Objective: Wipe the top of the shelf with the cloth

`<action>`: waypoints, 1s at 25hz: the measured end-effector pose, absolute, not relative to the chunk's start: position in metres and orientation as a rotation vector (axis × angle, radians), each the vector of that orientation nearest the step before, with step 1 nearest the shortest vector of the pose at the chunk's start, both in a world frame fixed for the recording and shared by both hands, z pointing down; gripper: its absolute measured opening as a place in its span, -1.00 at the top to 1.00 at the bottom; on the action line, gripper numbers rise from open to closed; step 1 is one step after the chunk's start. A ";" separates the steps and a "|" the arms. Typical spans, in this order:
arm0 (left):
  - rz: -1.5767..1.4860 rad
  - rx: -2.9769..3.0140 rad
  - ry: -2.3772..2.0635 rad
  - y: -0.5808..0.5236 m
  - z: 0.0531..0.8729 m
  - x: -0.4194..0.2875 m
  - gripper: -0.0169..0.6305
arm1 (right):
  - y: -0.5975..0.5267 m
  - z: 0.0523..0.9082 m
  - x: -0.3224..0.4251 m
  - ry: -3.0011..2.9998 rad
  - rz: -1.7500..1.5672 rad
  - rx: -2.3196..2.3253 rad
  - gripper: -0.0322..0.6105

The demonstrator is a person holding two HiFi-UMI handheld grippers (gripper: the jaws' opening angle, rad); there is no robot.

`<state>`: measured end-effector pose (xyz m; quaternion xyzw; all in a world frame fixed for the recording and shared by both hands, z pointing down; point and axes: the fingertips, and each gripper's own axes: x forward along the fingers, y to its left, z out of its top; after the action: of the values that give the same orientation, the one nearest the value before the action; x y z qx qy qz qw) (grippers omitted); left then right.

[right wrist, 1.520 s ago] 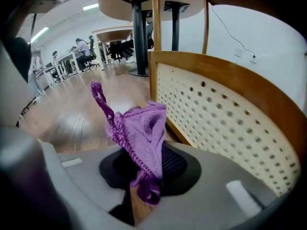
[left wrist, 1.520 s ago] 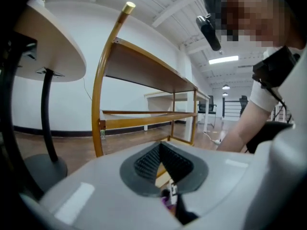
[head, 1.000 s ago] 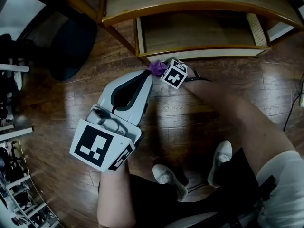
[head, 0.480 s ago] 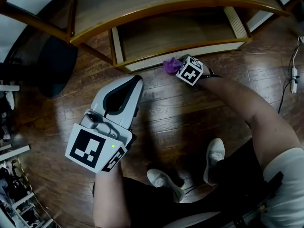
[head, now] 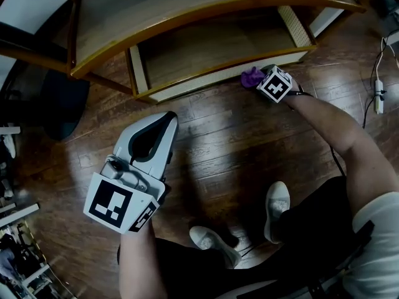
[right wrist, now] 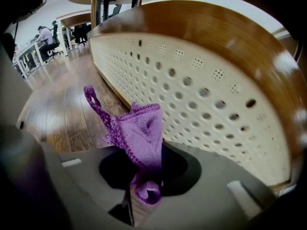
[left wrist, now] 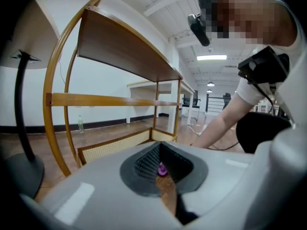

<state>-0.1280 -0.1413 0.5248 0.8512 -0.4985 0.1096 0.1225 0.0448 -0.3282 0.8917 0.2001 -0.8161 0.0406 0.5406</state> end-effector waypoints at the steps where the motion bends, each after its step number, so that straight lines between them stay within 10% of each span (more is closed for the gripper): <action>1: 0.322 2.488 -1.447 -0.142 0.526 -0.126 0.89 | -0.332 0.892 0.056 -1.930 0.108 0.493 0.59; 25: 0.395 2.511 -1.384 -0.141 0.542 -0.102 0.89 | -0.440 0.876 0.321 -1.665 0.381 1.179 0.59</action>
<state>-0.1024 -0.1408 0.5421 0.8609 -0.4745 0.1355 0.1236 0.3213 -0.4402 0.8762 0.4892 -0.6909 0.1580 0.5084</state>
